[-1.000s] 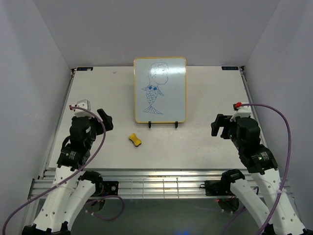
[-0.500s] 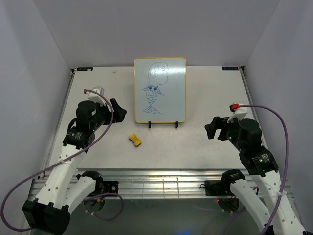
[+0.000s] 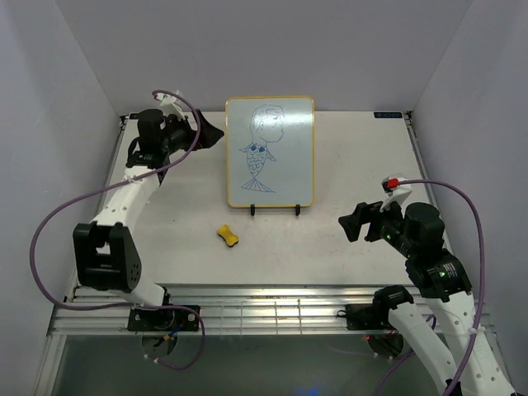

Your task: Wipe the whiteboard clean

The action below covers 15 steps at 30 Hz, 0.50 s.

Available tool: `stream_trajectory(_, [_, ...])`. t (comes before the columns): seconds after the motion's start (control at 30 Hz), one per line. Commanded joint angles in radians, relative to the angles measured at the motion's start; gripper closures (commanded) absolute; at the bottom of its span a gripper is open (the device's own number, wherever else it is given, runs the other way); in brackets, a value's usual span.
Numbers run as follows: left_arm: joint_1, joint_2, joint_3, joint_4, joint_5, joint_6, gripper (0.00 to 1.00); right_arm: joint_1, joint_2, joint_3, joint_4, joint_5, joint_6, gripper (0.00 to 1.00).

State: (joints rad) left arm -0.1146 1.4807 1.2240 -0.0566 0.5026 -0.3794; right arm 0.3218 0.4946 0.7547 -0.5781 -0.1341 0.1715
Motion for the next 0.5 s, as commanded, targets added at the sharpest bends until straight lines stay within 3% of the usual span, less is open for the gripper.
stream_trajectory(0.0, [0.032, 0.116, 0.043, 0.139, 0.035, -0.001, 0.02, -0.003, -0.028, 0.028, -0.002, -0.030, -0.024, 0.10])
stream_trajectory(0.2, [0.041, 0.332, 0.201, 0.224, 0.269, 0.065, 0.02, -0.003, -0.034, 0.023, -0.020, -0.082, -0.021, 0.10])
stream_trajectory(0.3, [0.052, 0.388, 0.258, 0.232, 0.263, 0.105, 0.02, -0.003, -0.042, 0.021, -0.032, -0.078, -0.021, 0.10])
stream_trajectory(0.47, [0.107, 0.501, 0.365, 0.239, 0.402, 0.074, 0.02, -0.003, -0.062, 0.032, -0.058, -0.078, -0.026, 0.10])
